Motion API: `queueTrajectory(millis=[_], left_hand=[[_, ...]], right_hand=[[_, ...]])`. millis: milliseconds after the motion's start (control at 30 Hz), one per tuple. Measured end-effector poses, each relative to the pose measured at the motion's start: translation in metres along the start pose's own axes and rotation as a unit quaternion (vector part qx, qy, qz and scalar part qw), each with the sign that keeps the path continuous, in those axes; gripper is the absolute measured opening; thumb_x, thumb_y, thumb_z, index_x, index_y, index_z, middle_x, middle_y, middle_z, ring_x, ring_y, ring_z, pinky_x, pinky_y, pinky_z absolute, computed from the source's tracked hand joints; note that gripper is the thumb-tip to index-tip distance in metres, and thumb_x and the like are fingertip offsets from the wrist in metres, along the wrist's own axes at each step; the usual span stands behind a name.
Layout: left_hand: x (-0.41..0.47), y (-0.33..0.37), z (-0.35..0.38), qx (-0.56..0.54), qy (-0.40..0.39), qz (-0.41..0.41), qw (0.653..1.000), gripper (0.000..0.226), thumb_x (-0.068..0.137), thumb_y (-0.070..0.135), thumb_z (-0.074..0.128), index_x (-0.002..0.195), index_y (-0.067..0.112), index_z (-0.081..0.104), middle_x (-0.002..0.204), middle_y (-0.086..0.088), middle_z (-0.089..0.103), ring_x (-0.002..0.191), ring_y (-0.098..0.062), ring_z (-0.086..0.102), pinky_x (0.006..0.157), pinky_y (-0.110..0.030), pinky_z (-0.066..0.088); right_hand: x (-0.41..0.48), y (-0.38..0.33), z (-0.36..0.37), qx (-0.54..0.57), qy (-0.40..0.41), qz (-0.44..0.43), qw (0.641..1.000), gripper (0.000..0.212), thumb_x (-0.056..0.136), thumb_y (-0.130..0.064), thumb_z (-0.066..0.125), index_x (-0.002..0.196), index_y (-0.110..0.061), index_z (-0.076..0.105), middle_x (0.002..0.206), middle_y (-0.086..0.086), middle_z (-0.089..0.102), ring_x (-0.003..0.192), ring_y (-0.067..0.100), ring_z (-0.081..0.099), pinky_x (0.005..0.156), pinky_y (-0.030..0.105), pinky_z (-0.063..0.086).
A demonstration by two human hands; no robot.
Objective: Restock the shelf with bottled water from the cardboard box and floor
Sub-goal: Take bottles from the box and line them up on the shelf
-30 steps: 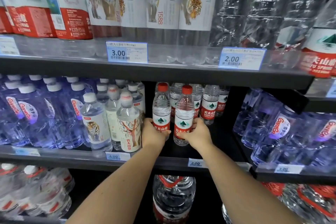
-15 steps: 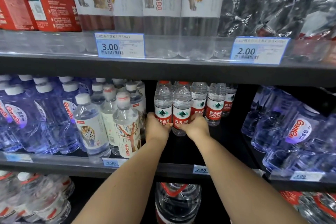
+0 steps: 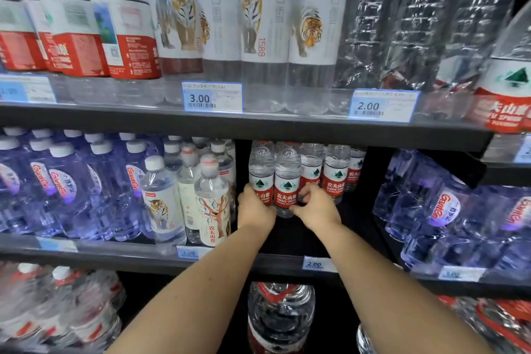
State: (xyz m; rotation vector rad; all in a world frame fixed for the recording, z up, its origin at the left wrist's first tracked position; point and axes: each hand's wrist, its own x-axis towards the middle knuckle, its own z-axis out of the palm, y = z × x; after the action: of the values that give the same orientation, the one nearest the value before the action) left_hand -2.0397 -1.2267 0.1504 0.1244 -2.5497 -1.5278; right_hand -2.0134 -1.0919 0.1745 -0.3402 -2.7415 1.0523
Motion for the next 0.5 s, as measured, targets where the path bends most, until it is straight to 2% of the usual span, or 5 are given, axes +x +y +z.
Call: queueTrajectory(millis=[167,233,333,400,500], left_hand=[[-0.051,0.041,-0.053,0.091,-0.048,0.145,0.984,0.04,0.078,0.008,0.063,0.117,0.013,0.058,0.113,-0.001,0.057,0.107,-0.021,0.057,0.094,-0.034,0.049],[-0.075,0.053,-0.077,0.188,-0.066,0.217,0.956,0.04,0.081,0.014,0.061,0.12,0.017,0.058,0.118,-0.005,0.056,0.112,-0.024,0.053,0.095,-0.038,0.047],[-0.115,0.054,-0.106,0.341,-0.068,0.284,0.893,0.037,0.081,0.024,0.059,0.118,0.02,0.058,0.117,-0.007,0.056,0.111,-0.03,0.051,0.089,-0.042,0.047],[-0.146,0.041,-0.117,0.394,-0.074,0.304,0.864,0.039,0.081,0.027,0.059,0.12,0.021,0.056,0.117,-0.006,0.055,0.112,-0.03,0.049,0.091,-0.042,0.042],[-0.192,0.001,-0.122,0.433,-0.09,0.304,0.844,0.039,0.083,0.033,0.058,0.121,0.023,0.054,0.12,-0.005,0.053,0.116,-0.03,0.044,0.095,-0.044,0.036]], right_hand=[[-0.056,-0.025,-0.052,-0.127,-0.021,-0.113,0.985,0.034,0.079,-0.023,0.073,0.11,-0.02,0.059,0.116,0.001,0.058,0.108,0.021,0.057,0.087,0.031,0.047],[-0.088,-0.034,-0.067,-0.182,-0.025,-0.138,0.973,0.039,0.08,-0.025,0.072,0.116,-0.02,0.057,0.121,0.002,0.056,0.113,0.023,0.053,0.09,0.033,0.045],[-0.137,-0.036,-0.072,-0.233,-0.031,-0.148,0.961,0.046,0.079,-0.029,0.072,0.121,-0.02,0.053,0.123,0.004,0.054,0.116,0.029,0.05,0.091,0.038,0.046],[-0.172,-0.028,-0.063,-0.237,-0.04,-0.146,0.96,0.044,0.079,-0.031,0.072,0.118,-0.02,0.053,0.12,0.005,0.054,0.115,0.03,0.05,0.089,0.039,0.045],[-0.224,-0.008,-0.038,-0.218,-0.06,-0.137,0.964,0.04,0.079,-0.029,0.072,0.114,-0.02,0.054,0.115,0.005,0.055,0.111,0.029,0.051,0.087,0.038,0.044]])
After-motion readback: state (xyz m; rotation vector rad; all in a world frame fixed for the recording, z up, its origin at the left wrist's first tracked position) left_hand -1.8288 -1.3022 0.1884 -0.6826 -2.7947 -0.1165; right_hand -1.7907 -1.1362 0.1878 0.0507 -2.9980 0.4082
